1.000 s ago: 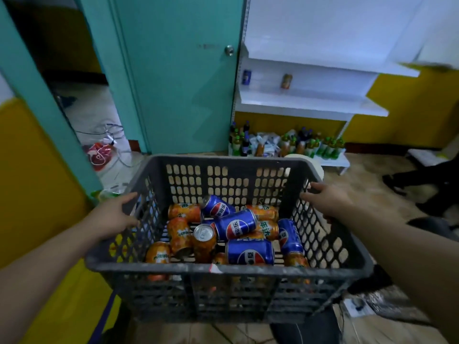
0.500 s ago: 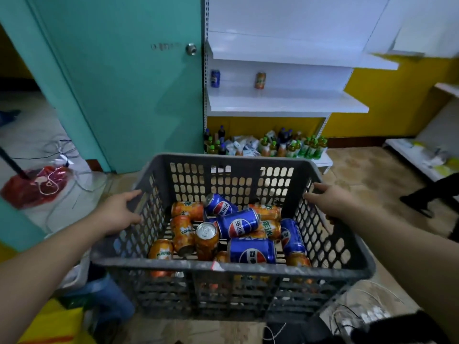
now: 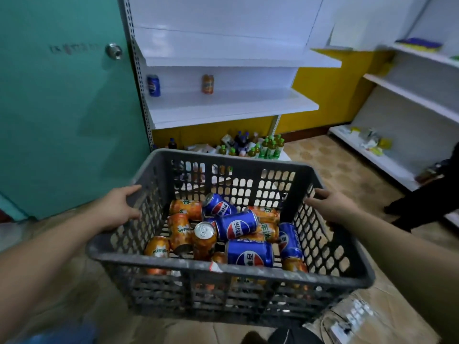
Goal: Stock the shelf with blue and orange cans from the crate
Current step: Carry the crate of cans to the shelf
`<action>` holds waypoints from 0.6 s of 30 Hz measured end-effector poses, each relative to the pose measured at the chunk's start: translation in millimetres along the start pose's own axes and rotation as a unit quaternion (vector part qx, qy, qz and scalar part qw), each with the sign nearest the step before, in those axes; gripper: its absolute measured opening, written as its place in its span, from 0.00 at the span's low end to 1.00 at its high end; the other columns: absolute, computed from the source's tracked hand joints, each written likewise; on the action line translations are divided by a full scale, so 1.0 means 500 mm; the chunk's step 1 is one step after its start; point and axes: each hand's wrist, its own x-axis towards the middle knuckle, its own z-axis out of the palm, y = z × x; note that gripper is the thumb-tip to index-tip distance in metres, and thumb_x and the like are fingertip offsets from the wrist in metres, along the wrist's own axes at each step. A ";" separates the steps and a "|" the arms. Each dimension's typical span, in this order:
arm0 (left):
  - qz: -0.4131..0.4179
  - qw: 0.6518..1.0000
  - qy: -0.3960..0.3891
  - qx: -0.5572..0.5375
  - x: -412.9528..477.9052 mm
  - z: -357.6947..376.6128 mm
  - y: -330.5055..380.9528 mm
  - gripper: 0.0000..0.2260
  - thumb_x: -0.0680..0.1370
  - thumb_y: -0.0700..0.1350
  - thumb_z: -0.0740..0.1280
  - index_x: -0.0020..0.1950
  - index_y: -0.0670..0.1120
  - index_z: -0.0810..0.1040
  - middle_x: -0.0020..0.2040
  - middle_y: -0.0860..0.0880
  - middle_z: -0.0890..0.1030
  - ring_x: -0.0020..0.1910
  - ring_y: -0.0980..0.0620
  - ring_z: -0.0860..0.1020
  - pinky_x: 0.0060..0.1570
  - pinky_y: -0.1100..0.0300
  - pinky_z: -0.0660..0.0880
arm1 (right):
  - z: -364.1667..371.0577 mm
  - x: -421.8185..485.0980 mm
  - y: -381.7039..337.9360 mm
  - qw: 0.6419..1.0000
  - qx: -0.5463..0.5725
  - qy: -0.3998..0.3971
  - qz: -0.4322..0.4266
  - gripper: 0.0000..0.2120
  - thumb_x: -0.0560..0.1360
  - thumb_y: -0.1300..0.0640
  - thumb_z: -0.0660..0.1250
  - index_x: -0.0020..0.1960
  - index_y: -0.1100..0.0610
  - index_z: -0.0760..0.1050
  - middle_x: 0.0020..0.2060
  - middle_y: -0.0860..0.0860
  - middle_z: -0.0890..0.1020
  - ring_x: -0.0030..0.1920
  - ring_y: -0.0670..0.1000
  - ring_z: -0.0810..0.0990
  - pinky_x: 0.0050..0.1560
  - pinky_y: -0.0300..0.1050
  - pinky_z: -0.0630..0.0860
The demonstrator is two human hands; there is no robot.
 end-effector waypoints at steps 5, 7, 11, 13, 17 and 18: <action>0.042 0.998 -0.030 0.040 0.180 0.020 0.113 0.35 0.69 0.35 0.74 0.74 0.45 0.66 0.64 0.40 0.76 0.46 0.48 0.75 0.44 0.60 0.69 | -0.046 0.127 -0.010 0.999 0.016 0.014 0.037 0.28 0.77 0.43 0.65 0.74 0.48 0.64 0.44 0.56 0.80 0.36 0.52 0.80 0.28 0.41 0.75; 0.049 0.996 -0.042 0.057 0.248 0.042 0.156 0.35 0.70 0.37 0.75 0.74 0.47 0.66 0.63 0.40 0.76 0.45 0.48 0.76 0.44 0.59 0.70 | -0.068 0.189 -0.015 0.998 0.018 0.020 0.049 0.28 0.77 0.43 0.66 0.74 0.48 0.65 0.46 0.56 0.79 0.38 0.52 0.80 0.31 0.43 0.76; 0.060 0.993 -0.057 0.080 0.389 0.091 0.247 0.36 0.70 0.40 0.75 0.74 0.51 0.65 0.63 0.41 0.76 0.43 0.46 0.78 0.44 0.55 0.76 | -0.108 0.310 -0.013 0.997 0.027 0.022 0.073 0.28 0.77 0.43 0.66 0.74 0.48 0.64 0.46 0.56 0.79 0.40 0.53 0.81 0.33 0.44 0.78; 0.075 0.991 -0.062 0.087 0.456 0.111 0.294 0.36 0.70 0.41 0.76 0.74 0.51 0.65 0.64 0.41 0.76 0.41 0.48 0.79 0.40 0.55 0.76 | -0.133 0.366 -0.014 0.996 0.024 0.027 0.079 0.29 0.77 0.43 0.65 0.75 0.48 0.63 0.47 0.56 0.79 0.40 0.53 0.82 0.33 0.45 0.80; 0.101 0.986 -0.084 0.100 0.584 0.141 0.398 0.37 0.69 0.41 0.76 0.75 0.51 0.64 0.65 0.42 0.75 0.46 0.47 0.78 0.45 0.56 0.75 | -0.192 0.458 -0.029 0.993 0.043 0.035 0.104 0.29 0.78 0.44 0.65 0.75 0.48 0.61 0.47 0.55 0.78 0.40 0.53 0.82 0.32 0.44 0.77; 0.110 0.985 -0.089 0.104 0.618 0.147 0.426 0.37 0.69 0.41 0.76 0.75 0.51 0.64 0.65 0.42 0.75 0.46 0.47 0.78 0.45 0.56 0.75 | -0.202 0.480 -0.030 0.992 0.046 0.040 0.112 0.29 0.77 0.44 0.65 0.75 0.48 0.62 0.46 0.54 0.78 0.40 0.53 0.82 0.32 0.44 0.78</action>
